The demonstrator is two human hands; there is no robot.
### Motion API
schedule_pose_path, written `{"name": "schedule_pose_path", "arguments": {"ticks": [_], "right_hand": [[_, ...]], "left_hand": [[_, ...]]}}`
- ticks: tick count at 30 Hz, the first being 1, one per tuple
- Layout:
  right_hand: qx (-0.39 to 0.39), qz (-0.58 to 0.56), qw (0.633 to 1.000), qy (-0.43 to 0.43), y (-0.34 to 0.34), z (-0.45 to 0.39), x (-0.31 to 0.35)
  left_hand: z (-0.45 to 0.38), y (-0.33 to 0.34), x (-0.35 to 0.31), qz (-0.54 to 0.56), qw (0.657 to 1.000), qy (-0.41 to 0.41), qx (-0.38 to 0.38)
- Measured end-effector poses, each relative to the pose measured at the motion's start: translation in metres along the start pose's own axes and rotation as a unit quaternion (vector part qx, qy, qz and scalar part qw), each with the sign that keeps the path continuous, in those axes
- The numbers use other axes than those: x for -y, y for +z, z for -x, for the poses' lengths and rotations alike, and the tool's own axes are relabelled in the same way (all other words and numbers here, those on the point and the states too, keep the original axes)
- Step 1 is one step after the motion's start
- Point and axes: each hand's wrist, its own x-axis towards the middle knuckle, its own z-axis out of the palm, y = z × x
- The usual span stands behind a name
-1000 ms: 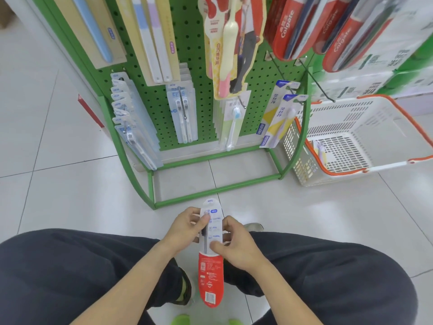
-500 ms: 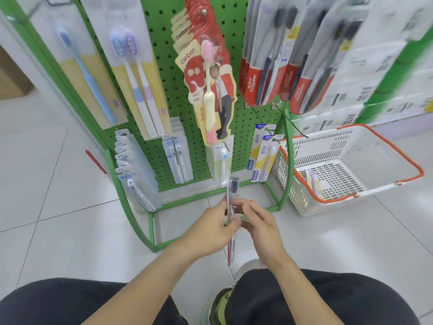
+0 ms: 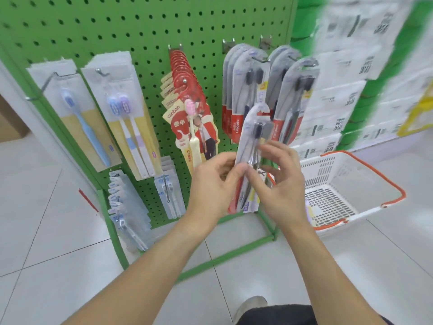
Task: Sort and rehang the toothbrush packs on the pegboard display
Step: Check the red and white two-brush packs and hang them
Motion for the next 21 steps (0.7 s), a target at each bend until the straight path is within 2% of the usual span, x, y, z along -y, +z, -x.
{"name": "schedule_pose_path", "arguments": {"ticks": [3,6,12,21], "right_hand": [[-0.016,0.058,0.996,-0.06,0.001,-0.029,0.015],[-0.043,0.068,0.995,-0.059,0.001,-0.055,0.023],[-0.083,0.058,0.994,-0.043,-0.001,-0.079,0.03],[-0.076,0.083,0.994,-0.012,0.0,-0.089,0.018]], "left_hand": [[-0.021,0.005,-0.016,0.004,0.997,0.034,-0.062],[-0.04,0.009,-0.028,-0.001,0.993,0.061,-0.102],[-0.062,0.018,-0.044,-0.019,0.99,0.098,-0.098],[-0.07,0.029,-0.034,-0.086,0.985,0.095,-0.119]]}}
